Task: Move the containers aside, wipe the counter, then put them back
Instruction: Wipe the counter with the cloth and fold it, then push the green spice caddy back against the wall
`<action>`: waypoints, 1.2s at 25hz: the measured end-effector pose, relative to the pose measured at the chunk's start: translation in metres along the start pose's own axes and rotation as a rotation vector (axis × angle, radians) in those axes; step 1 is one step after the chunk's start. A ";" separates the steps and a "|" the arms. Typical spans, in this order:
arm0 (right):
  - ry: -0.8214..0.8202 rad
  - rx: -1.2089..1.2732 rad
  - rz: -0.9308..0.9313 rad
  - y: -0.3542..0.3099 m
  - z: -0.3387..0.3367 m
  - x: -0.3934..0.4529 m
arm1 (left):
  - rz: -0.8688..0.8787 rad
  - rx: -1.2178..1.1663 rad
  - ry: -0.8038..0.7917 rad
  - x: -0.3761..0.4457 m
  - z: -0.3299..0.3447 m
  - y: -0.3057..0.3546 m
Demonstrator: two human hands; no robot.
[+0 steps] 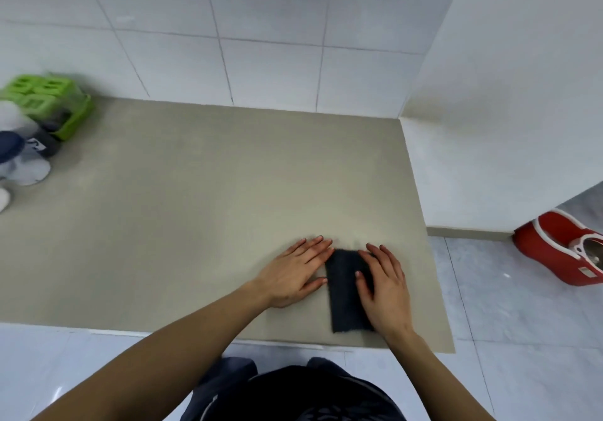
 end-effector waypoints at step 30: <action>-0.468 0.706 0.359 -0.558 0.342 0.373 | -1.165 -0.471 0.260 -0.295 -0.293 -0.807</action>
Point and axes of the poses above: each hand's wrist, its own x-axis towards the middle knuckle, its own z-axis out of the palm, y = z × x, the point moved 10 cm from there along x, towards the middle knuckle, and after that the axes turned 2 degrees about -z, right-handed, at the moved point
